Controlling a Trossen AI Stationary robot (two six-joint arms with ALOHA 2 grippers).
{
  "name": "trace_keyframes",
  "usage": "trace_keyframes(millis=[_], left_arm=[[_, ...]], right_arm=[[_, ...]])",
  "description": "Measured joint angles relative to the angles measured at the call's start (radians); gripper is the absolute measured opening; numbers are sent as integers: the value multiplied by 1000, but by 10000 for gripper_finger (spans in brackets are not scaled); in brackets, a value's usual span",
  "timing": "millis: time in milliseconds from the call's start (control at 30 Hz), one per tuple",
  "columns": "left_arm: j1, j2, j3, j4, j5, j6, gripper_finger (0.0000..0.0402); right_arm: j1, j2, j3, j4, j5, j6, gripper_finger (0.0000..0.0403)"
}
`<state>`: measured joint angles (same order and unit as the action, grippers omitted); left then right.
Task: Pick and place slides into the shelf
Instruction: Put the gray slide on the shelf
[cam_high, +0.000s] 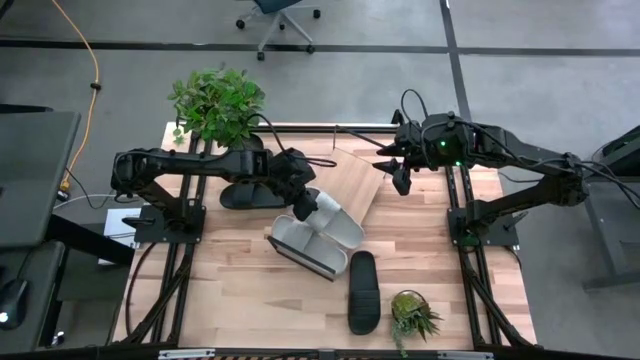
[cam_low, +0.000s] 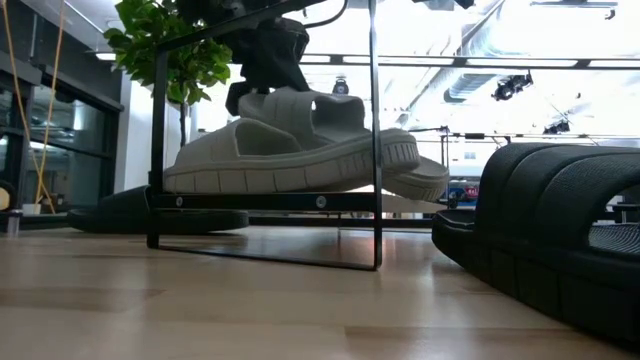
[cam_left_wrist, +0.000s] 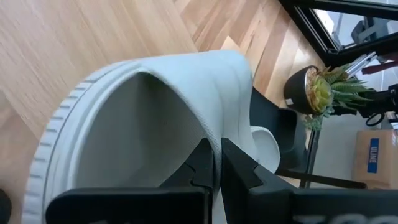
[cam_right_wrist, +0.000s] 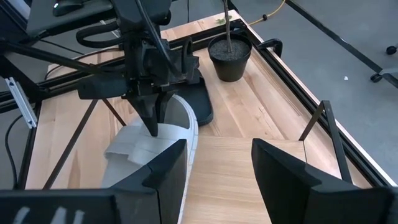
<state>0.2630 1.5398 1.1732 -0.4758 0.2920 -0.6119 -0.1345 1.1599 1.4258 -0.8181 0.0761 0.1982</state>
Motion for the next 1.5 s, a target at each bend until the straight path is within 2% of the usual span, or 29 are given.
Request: trace_keyframes(millis=[300, 700, 1200, 1500], left_arm=[[34, 0, 0, -5, 24, -1, 1], [38, 78, 2, -11, 94, -14, 1], [91, 84, 1, -98, 84, -24, 1], [91, 80, -69, -46, 99, -49, 1]], right_arm=[[0, 0, 0, 0, 0, 4, 172], [0, 0, 0, 0, 0, 7, 172], [0, 0, 0, -2, 0, 11, 172], [0, 0, 0, -3, 1, 6, 172]])
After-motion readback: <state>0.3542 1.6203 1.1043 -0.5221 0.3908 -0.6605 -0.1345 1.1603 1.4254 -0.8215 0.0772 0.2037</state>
